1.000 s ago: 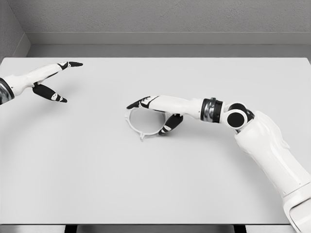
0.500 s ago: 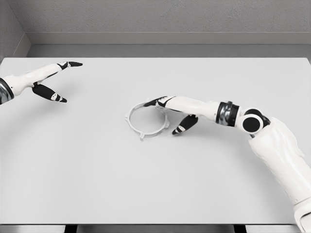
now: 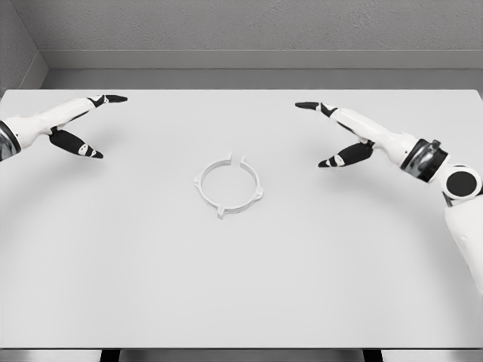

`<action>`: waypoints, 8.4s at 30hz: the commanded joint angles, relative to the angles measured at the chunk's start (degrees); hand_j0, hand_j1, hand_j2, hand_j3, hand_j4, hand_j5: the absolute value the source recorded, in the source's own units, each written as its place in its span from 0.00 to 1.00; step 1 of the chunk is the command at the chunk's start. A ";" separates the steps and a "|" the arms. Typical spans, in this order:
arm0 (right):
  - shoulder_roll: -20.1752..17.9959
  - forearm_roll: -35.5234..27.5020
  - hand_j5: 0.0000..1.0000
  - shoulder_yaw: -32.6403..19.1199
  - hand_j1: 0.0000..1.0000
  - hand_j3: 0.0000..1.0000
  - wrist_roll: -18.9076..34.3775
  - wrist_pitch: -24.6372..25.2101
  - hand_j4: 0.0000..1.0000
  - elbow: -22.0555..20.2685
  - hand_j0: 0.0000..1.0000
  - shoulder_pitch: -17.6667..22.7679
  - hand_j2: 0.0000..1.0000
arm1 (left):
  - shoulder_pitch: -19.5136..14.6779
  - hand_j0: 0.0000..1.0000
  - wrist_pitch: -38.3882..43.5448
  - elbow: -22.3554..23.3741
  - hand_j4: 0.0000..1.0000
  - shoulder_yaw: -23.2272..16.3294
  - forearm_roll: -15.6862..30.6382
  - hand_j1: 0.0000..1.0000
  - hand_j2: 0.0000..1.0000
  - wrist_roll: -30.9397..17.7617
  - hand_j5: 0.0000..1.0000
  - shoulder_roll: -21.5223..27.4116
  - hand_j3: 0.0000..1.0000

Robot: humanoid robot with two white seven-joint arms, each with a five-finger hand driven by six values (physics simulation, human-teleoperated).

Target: Assemble PVC drainage pipe clamps

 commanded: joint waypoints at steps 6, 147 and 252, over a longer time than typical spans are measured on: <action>0.17 -0.52 1.00 -0.15 1.00 1.00 -0.02 0.11 1.00 1.99 1.00 -1.58 1.00 | -6.15 1.00 0.12 10.47 1.00 -0.26 0.28 1.00 1.00 -0.27 1.00 -8.50 1.00; -15.65 -0.17 1.00 -0.59 1.00 1.00 -0.02 0.11 1.00 0.32 1.00 -6.24 1.00 | -14.77 1.00 11.47 -6.49 1.00 -26.45 -45.43 1.00 1.00 7.11 1.00 -31.27 1.00; -17.41 -0.52 1.00 -0.68 1.00 1.00 -0.02 0.11 1.00 -4.25 1.00 -5.19 1.00 | 6.24 1.00 0.12 -29.34 1.00 -13.00 -23.98 1.00 1.00 4.39 1.00 -5.78 1.00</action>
